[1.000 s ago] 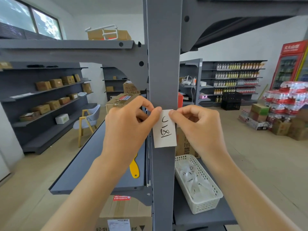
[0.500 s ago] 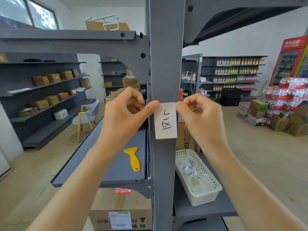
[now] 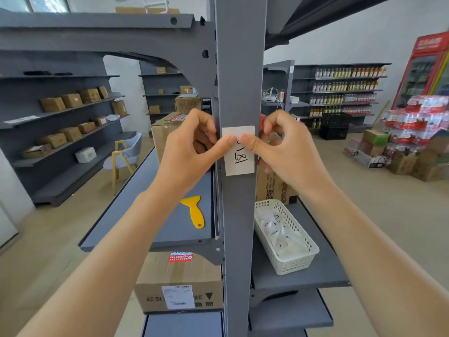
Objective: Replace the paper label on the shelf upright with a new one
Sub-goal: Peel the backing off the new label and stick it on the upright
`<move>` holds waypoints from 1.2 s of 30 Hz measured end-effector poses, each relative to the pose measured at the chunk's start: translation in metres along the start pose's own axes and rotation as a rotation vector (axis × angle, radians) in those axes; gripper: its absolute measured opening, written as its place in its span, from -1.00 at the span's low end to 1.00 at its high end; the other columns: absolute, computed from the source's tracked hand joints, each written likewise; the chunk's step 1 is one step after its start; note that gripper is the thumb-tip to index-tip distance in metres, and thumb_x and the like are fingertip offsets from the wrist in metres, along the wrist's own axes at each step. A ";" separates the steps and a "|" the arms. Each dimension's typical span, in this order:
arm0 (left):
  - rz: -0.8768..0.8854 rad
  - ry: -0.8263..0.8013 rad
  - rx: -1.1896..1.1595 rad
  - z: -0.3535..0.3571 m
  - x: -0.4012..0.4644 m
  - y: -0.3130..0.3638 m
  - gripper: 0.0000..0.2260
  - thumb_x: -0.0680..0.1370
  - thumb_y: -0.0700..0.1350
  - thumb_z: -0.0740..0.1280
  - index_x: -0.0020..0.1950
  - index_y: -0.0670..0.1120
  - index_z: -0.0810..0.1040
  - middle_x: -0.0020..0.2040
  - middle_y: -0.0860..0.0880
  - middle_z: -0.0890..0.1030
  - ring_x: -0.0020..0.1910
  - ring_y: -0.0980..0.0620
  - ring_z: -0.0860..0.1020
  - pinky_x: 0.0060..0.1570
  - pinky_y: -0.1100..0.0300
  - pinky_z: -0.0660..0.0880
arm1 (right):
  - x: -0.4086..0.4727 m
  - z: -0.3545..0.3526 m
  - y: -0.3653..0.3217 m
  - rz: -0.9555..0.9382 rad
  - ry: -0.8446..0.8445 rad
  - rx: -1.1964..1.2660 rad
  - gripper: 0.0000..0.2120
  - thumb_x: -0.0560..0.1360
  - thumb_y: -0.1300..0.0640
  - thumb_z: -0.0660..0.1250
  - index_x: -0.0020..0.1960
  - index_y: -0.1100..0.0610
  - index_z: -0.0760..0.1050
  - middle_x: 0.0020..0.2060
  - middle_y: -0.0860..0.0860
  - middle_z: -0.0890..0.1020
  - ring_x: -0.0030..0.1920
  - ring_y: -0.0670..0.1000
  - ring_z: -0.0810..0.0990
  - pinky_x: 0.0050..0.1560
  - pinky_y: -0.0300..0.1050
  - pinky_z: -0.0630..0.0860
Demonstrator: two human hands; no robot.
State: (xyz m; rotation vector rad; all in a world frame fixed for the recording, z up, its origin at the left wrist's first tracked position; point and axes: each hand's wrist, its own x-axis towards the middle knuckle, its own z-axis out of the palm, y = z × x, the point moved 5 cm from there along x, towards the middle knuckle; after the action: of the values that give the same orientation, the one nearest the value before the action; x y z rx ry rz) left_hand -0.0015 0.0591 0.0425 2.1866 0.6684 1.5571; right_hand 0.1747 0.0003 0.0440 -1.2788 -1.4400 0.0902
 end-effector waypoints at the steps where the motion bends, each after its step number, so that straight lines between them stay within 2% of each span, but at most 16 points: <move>1: 0.005 -0.012 0.008 0.002 -0.003 -0.003 -0.74 0.51 -0.07 0.50 -0.06 -0.09 0.42 -0.16 -0.19 0.61 -0.22 -0.12 0.60 -0.23 -0.03 0.55 | -0.003 0.001 0.003 0.004 -0.014 -0.009 -0.63 0.44 -0.16 0.53 -0.20 -0.10 0.33 -0.18 0.08 0.69 -0.25 0.16 0.69 -0.24 0.12 0.66; 4: -0.005 -0.033 0.027 0.006 -0.014 -0.012 -0.70 0.47 -0.05 0.53 -0.08 0.00 0.39 -0.15 -0.17 0.63 -0.22 -0.11 0.60 -0.26 -0.03 0.56 | -0.012 0.004 0.014 0.014 -0.059 -0.030 -0.60 0.40 -0.16 0.55 -0.20 -0.09 0.32 -0.22 0.08 0.67 -0.29 0.14 0.65 -0.29 0.12 0.65; 6: -0.013 -0.053 0.045 0.008 -0.020 -0.018 -0.67 0.45 0.01 0.53 -0.10 0.08 0.36 -0.15 -0.10 0.64 -0.20 -0.08 0.62 -0.28 -0.02 0.58 | -0.018 0.006 0.020 0.026 -0.085 -0.037 -0.58 0.39 -0.14 0.57 -0.19 -0.06 0.32 -0.20 0.05 0.69 -0.30 0.03 0.63 -0.32 -0.02 0.60; 9: 0.006 -0.093 0.086 0.009 -0.026 -0.021 -0.64 0.42 0.08 0.52 -0.06 0.02 0.36 -0.15 0.01 0.63 -0.23 0.01 0.62 -0.30 0.03 0.60 | -0.025 0.008 0.024 0.017 -0.087 -0.075 -0.58 0.39 -0.10 0.58 -0.20 -0.04 0.31 -0.18 -0.02 0.70 -0.22 -0.08 0.67 -0.32 -0.20 0.50; 12: 0.042 -0.143 0.176 0.006 -0.028 -0.020 -0.60 0.41 0.07 0.55 -0.02 0.02 0.35 -0.10 0.06 0.64 -0.21 0.02 0.64 -0.31 0.02 0.60 | -0.027 0.007 0.018 -0.034 -0.091 -0.186 -0.57 0.41 -0.11 0.57 -0.20 -0.10 0.28 -0.16 -0.09 0.71 -0.19 -0.09 0.69 -0.35 -0.24 0.43; 15: 0.063 -0.164 0.172 0.000 -0.021 -0.009 -0.60 0.42 -0.06 0.57 0.00 0.02 0.36 -0.08 0.01 0.65 -0.21 0.00 0.63 -0.28 0.01 0.60 | -0.024 0.007 0.005 -0.067 -0.056 -0.243 -0.60 0.40 -0.19 0.53 -0.17 -0.11 0.29 -0.21 -0.09 0.68 -0.27 -0.08 0.66 -0.36 -0.10 0.54; 17: 0.012 -0.116 0.046 -0.004 -0.011 0.003 -0.69 0.48 -0.18 0.51 0.00 -0.05 0.37 -0.15 0.00 0.63 -0.24 -0.03 0.60 -0.23 0.04 0.58 | -0.018 0.004 -0.007 -0.069 0.030 -0.157 -0.66 0.46 -0.20 0.46 -0.16 -0.05 0.35 -0.27 -0.02 0.64 -0.28 0.00 0.64 -0.24 0.02 0.61; 19: 0.001 -0.021 0.000 -0.008 0.003 0.014 -0.78 0.55 -0.14 0.44 0.01 -0.07 0.38 -0.18 -0.01 0.61 -0.21 -0.06 0.60 -0.18 0.07 0.56 | -0.009 0.001 -0.019 -0.092 0.093 -0.173 -0.65 0.50 -0.19 0.43 -0.14 0.03 0.37 -0.30 0.02 0.61 -0.30 0.03 0.59 -0.20 0.00 0.58; 21: 0.070 0.029 0.105 -0.010 0.014 0.021 -0.79 0.57 -0.03 0.41 0.02 -0.01 0.38 -0.19 0.02 0.61 -0.24 -0.01 0.62 -0.19 0.02 0.59 | -0.001 -0.001 -0.027 -0.093 0.106 -0.211 -0.63 0.50 -0.20 0.44 -0.12 0.04 0.36 -0.29 0.03 0.62 -0.31 0.00 0.57 -0.20 0.03 0.58; 24: 0.209 0.024 0.276 -0.008 0.017 0.019 -0.77 0.59 0.05 0.37 0.08 0.04 0.34 -0.23 0.10 0.53 -0.30 0.03 0.60 -0.27 -0.02 0.59 | 0.005 -0.006 -0.026 -0.088 0.052 -0.222 -0.63 0.48 -0.21 0.44 -0.13 -0.01 0.34 -0.25 0.02 0.66 -0.21 0.04 0.69 -0.16 0.18 0.64; 27: 0.259 0.028 0.310 -0.005 0.007 0.012 -0.71 0.60 0.05 0.35 0.17 0.04 0.28 -0.22 0.12 0.50 -0.33 0.06 0.59 -0.35 0.07 0.58 | 0.005 -0.008 -0.020 -0.083 -0.014 -0.262 -0.63 0.47 -0.27 0.39 -0.19 -0.06 0.31 -0.23 0.02 0.69 -0.20 0.10 0.71 -0.18 0.26 0.63; 29: 0.241 0.026 0.262 -0.002 0.001 0.006 -0.67 0.59 0.08 0.36 0.19 0.06 0.24 -0.23 0.12 0.49 -0.36 0.07 0.58 -0.38 0.15 0.55 | 0.002 -0.006 -0.017 -0.097 -0.033 -0.290 -0.61 0.48 -0.27 0.40 -0.19 -0.04 0.30 -0.26 0.01 0.68 -0.26 0.09 0.67 -0.20 0.21 0.63; 32: 0.247 -0.008 0.255 0.004 -0.012 -0.005 -0.57 0.52 0.18 0.36 0.19 0.04 0.22 -0.23 0.19 0.43 -0.41 0.08 0.52 -0.42 0.25 0.48 | -0.010 -0.001 -0.006 -0.084 -0.080 -0.337 -0.55 0.42 -0.31 0.45 -0.20 -0.07 0.27 -0.28 -0.06 0.67 -0.35 -0.01 0.62 -0.31 -0.04 0.55; 36: 0.177 -0.093 0.259 0.010 -0.031 -0.026 -0.51 0.47 0.23 0.38 0.18 0.07 0.20 -0.15 0.15 0.48 -0.30 -0.06 0.64 -0.41 0.07 0.61 | -0.023 0.004 0.012 -0.068 -0.176 -0.442 -0.52 0.35 -0.29 0.52 -0.15 -0.03 0.30 -0.28 -0.12 0.67 -0.30 -0.11 0.59 -0.30 -0.13 0.42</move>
State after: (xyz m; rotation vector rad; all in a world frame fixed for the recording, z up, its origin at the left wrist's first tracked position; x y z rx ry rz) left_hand -0.0051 0.0621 0.0011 2.5545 0.6972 1.5130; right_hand 0.1733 -0.0095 0.0195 -1.6070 -1.7146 -0.1756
